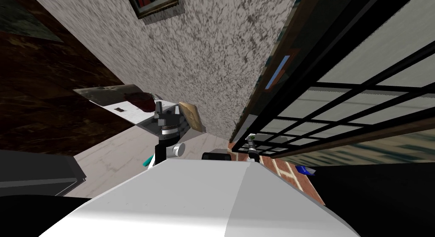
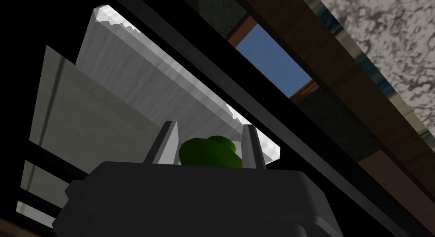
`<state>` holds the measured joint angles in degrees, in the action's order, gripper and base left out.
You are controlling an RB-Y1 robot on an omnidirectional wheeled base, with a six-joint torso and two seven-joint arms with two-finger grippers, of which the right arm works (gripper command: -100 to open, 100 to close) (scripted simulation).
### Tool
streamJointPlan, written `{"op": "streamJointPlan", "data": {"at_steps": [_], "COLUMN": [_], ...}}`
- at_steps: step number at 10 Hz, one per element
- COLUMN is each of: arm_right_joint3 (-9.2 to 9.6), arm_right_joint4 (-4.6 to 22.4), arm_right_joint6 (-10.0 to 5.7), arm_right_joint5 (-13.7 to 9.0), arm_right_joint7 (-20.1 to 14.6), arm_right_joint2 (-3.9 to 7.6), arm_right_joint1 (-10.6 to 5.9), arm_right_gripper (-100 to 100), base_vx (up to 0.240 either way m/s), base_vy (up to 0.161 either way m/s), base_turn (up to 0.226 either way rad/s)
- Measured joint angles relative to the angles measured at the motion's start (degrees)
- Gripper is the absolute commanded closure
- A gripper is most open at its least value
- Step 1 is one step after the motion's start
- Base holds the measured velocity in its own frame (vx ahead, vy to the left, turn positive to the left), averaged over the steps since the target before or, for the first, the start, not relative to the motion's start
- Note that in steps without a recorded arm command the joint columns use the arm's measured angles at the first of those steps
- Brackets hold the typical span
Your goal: Pull the door open
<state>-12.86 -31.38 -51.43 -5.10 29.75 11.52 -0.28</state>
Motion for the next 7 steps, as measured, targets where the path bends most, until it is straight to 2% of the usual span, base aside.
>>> {"op": "streamJointPlan", "data": {"at_steps": [1,2,3,4,6,7], "arm_right_joint3": [0.18,0.20,0.31,0.58,0.77,1.05], "arm_right_joint4": [-2.4,-2.6,-0.3,-1.4,1.3,4.6], "arm_right_joint6": [1.32,1.79,0.44,0.93,-0.50,-2.03], "arm_right_joint5": [-0.8,-1.2,-1.3,-1.7,-2.6,-3.4], "arm_right_joint7": [-1.3,-2.2,-3.0,-4.3,-6.8,-8.8], "arm_right_joint2": [-0.23,-0.45,-0.13,0.07,0.53,1.30], "arm_right_joint1": [1.03,0.86,0.03,0.58,-0.56,-2.19], "arm_right_gripper": [100,100,100,100,100,100], "base_vx": [-0.036,-0.009,-0.028,-0.028,-0.038,-0.032], "base_vy": [-0.011,-0.013,-0.008,-0.009,0.000,-0.019], "base_turn": [0.037,0.016,0.079,0.050,0.097,0.058]}}
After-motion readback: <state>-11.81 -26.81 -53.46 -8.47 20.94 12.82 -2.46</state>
